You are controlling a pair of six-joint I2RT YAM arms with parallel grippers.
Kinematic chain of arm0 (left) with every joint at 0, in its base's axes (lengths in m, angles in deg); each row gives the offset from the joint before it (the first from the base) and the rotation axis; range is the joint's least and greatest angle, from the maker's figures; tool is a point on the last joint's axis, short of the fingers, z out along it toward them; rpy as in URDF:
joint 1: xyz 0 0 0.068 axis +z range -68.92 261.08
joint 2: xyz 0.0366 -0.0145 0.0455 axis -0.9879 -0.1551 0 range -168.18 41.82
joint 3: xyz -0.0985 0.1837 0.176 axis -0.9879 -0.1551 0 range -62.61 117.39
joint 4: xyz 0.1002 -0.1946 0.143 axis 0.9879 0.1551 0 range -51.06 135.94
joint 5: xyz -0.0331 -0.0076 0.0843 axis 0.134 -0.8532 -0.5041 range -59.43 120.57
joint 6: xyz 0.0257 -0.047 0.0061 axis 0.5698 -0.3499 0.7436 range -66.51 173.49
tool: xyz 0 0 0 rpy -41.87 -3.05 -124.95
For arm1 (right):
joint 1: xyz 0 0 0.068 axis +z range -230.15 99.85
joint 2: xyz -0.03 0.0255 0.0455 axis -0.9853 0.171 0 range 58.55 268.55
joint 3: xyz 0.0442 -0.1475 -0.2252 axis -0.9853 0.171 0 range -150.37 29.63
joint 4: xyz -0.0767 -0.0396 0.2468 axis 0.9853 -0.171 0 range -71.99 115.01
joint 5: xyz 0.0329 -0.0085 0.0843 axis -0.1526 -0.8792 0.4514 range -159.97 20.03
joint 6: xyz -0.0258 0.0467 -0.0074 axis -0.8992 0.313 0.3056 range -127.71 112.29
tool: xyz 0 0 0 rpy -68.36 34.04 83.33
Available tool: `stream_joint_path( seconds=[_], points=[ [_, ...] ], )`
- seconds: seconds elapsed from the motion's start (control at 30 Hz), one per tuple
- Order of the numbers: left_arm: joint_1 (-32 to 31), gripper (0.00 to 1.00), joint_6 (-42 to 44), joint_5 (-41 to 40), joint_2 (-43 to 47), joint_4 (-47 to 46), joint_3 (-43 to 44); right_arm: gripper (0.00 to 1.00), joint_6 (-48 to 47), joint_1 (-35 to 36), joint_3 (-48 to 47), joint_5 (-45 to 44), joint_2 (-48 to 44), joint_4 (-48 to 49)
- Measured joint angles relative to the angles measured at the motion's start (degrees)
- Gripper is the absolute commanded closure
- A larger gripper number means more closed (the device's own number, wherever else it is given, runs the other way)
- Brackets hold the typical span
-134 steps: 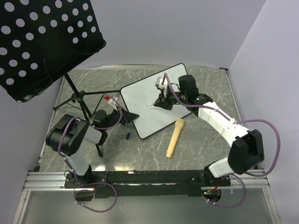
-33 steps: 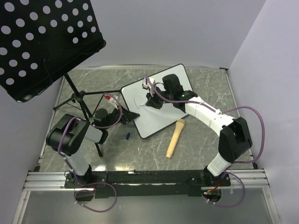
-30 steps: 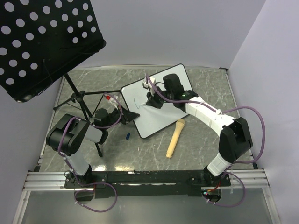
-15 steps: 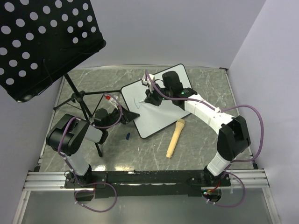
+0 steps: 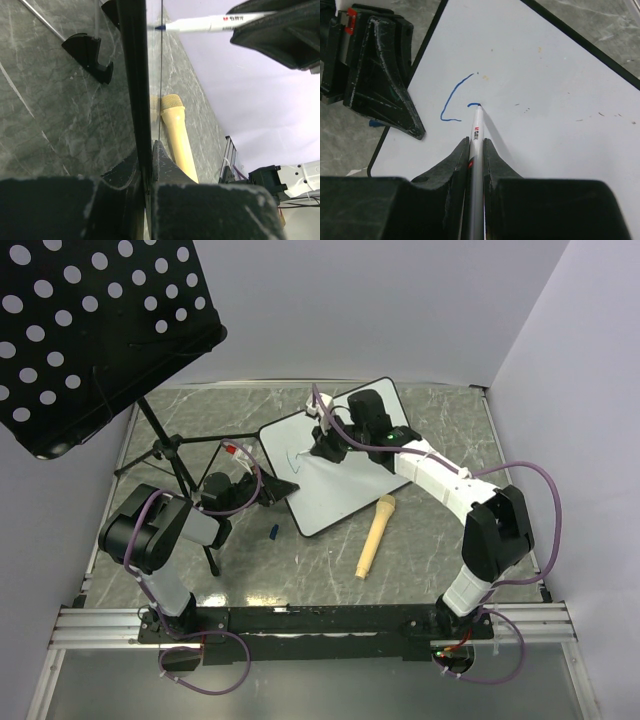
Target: Write a sentence on the whiteboard
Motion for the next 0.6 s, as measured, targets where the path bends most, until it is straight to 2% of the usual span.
stream_joint_path(
  seconds=[0.6],
  points=[
    [0.0,0.99,-0.09,-0.07,0.0,0.07,0.0,1.0,-1.09,-1.25,1.11,-1.03,-0.79,-0.63]
  ],
)
